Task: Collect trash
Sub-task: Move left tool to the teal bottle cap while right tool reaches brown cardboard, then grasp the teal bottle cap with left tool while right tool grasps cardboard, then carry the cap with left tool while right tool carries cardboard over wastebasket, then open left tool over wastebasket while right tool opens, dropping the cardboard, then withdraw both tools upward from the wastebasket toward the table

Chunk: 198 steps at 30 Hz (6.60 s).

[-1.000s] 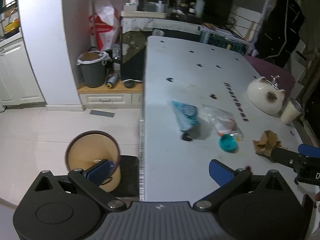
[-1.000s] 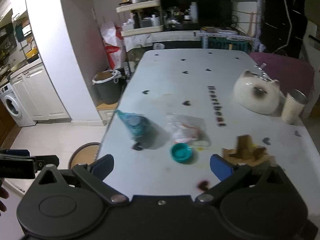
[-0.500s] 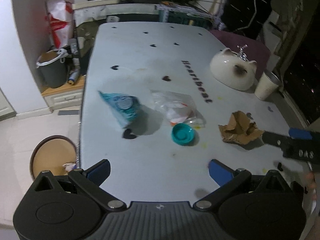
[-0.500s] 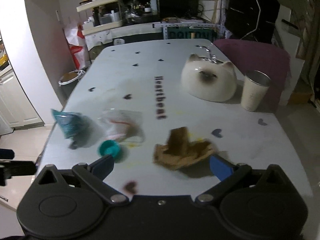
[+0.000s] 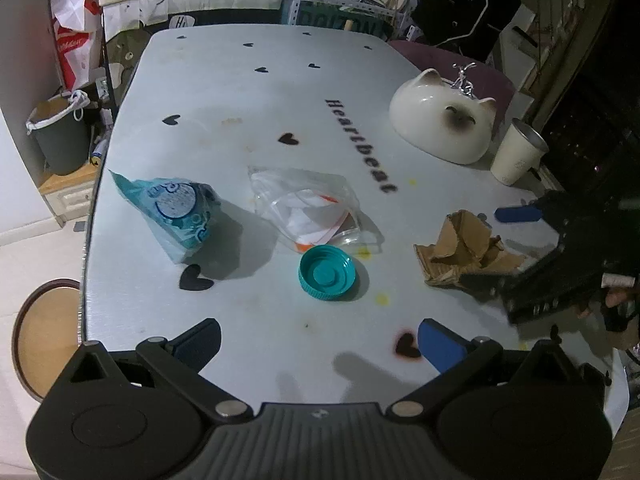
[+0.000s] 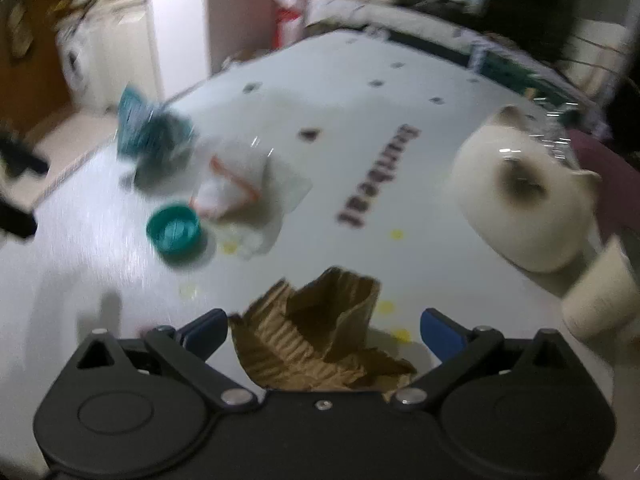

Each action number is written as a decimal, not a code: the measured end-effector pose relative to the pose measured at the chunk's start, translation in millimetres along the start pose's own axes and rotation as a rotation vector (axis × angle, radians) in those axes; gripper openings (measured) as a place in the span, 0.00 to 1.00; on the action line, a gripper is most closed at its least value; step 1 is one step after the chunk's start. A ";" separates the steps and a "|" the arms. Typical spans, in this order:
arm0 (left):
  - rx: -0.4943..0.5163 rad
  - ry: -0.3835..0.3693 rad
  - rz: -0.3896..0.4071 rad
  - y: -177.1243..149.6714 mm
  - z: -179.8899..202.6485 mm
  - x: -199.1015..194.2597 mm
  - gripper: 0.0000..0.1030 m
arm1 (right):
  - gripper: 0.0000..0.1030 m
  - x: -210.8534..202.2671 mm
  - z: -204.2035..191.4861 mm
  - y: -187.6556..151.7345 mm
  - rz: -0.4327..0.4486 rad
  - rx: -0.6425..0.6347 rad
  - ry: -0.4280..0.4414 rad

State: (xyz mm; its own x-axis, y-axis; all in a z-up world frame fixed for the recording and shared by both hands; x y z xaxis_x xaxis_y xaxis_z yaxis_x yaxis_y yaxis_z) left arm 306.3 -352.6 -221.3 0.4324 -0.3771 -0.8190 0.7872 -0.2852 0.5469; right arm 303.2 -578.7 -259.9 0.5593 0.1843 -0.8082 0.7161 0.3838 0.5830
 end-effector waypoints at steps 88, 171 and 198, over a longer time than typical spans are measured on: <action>-0.155 0.127 0.109 -88.6 -142.6 -118.3 0.48 | 0.70 -87.8 -207.7 45.0 0.056 0.518 -0.273; -0.395 -0.021 -0.436 -169.3 -484.1 147.6 0.79 | 0.72 408.8 -396.0 184.1 -0.432 0.644 0.149; -0.411 0.073 -0.428 -156.0 -502.4 103.4 1.00 | 0.96 343.5 -399.4 191.9 -0.384 0.544 0.152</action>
State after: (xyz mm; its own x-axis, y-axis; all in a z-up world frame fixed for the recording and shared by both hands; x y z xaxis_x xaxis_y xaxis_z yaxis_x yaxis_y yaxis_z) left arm 449.1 95.6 -478.5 0.0565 -0.2384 -0.9695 0.9975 -0.0284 0.0651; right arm 466.0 -80.4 -458.7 0.1875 0.2666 -0.9454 0.9822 -0.0550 0.1793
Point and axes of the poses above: each gripper's, at about its wrist camera, not at the fingertips, and x roughly the way its jaws point, z to its right, y to its top, the point moved 8 cm from there along x, roughly the way its jaws point, and after that the axes turned 3 degrees about x, right-handed, at the moved point
